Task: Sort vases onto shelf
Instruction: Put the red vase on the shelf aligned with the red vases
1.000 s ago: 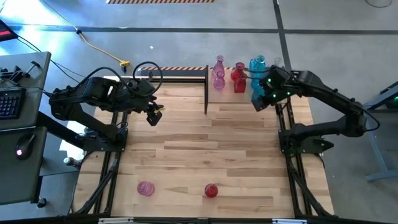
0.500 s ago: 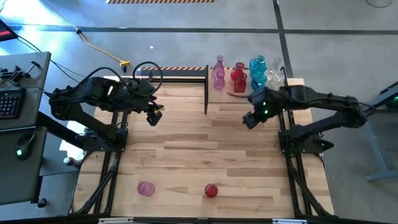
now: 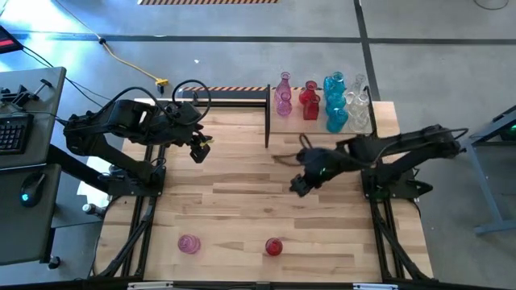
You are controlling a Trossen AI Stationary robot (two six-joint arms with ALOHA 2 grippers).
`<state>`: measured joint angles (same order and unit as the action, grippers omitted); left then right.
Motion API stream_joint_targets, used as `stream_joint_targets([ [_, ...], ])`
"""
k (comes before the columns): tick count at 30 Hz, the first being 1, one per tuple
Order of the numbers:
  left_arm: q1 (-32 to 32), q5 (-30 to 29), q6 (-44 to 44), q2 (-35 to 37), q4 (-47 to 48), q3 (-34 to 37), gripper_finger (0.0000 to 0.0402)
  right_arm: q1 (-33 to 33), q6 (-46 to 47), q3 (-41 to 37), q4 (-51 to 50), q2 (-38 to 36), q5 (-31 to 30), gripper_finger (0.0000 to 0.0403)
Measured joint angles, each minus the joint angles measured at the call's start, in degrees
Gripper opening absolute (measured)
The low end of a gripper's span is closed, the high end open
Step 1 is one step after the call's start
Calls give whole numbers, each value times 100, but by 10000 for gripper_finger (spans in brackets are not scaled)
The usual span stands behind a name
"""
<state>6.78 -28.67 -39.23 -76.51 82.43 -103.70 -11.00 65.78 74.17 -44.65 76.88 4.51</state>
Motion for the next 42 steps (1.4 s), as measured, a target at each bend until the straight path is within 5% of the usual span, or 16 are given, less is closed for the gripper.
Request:
stream_joint_targets([
  [29, 1, 0, -10, 0, 0, 0, 211, -1467, 795, 0, 1945, 1960, 6, 112],
  [42, 0, 0, -9, 0, 0, 1, 211, -1690, 1156, -2, 2272, 2184, 4, 112],
])
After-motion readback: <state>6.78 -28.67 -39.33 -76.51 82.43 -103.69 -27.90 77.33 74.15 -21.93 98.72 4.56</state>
